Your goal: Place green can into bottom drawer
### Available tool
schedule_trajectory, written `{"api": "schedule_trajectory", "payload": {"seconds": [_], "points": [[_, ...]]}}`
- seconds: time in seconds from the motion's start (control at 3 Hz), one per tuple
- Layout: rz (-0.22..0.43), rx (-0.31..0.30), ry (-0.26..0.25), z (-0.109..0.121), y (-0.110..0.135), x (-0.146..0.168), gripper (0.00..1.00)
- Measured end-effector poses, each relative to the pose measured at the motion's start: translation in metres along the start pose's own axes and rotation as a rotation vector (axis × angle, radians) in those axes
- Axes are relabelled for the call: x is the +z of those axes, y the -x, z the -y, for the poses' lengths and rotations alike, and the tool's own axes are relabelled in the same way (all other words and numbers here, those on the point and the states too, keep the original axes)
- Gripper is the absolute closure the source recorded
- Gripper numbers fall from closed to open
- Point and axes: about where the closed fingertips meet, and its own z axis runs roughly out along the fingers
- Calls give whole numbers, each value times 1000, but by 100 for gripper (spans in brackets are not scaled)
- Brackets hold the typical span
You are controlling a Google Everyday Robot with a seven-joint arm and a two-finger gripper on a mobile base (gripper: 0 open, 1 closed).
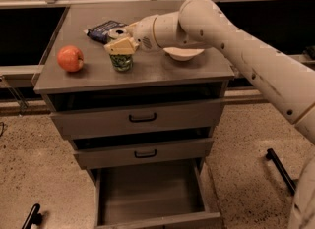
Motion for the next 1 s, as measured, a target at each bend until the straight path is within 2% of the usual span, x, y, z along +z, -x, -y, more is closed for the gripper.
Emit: {"api": "schedule_trajectory", "payload": {"seconds": [0.33, 0.67, 1.0], "points": [[122, -23, 70, -14, 3, -12, 78], [249, -140, 208, -64, 26, -33, 99], [303, -400, 368, -132, 44, -44, 100]]}}
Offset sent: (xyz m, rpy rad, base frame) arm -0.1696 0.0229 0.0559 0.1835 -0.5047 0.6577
